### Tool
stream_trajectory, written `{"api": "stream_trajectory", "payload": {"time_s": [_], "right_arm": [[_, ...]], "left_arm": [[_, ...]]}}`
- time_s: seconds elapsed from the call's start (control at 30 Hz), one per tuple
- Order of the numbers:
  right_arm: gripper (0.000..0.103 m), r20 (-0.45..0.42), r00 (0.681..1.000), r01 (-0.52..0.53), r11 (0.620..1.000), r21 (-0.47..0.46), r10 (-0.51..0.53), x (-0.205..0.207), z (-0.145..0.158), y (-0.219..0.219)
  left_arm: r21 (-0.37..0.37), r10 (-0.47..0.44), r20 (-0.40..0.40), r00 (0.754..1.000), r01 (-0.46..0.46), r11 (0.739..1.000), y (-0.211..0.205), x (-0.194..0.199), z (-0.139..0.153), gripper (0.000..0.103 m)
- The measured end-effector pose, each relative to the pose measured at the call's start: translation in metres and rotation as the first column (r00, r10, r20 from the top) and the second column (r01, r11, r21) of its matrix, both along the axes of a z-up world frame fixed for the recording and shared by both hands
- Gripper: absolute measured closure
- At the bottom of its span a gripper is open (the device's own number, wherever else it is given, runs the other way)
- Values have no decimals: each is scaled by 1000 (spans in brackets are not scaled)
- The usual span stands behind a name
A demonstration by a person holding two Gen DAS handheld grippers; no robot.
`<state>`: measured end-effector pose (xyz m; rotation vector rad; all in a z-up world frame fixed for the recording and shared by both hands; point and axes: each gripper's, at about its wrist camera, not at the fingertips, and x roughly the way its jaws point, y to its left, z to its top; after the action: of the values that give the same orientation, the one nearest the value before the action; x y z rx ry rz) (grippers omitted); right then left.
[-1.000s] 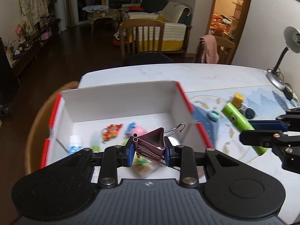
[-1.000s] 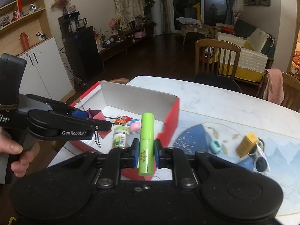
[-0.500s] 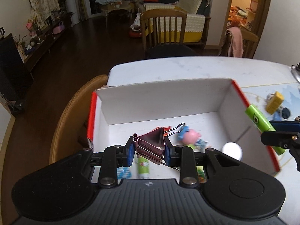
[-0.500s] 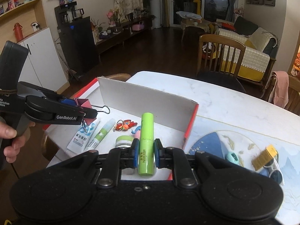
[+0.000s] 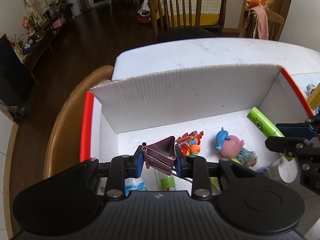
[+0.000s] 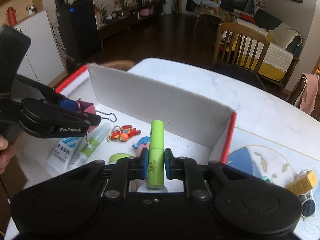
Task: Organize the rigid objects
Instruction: 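Carry the binder clip and green tube with both grippers into the box, then open left gripper releasing binder clip while right gripper releases green tube in box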
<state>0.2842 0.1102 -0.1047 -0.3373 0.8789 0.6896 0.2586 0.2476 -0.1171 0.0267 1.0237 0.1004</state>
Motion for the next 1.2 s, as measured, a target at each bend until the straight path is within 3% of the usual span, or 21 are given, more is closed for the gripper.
{"api": "stream_trajectory", "payload": {"time_s": [0.43, 0.53, 1.2], "right_arm": [[87, -52, 999, -16, 997, -79, 12, 14, -29, 18], [82, -62, 998, -24, 997, -77, 19, 13, -30, 18], [57, -38, 999, -31, 998, 52, 33, -12, 19, -11]], "left_arm": [[-15, -25, -74, 997, 23, 1000, 2, 16, -15, 73], [-16, -19, -85, 996, 18, 1000, 2, 16, -17, 73], [-37, -1, -43, 999, -1, 999, 2, -9, 9, 73]]}}
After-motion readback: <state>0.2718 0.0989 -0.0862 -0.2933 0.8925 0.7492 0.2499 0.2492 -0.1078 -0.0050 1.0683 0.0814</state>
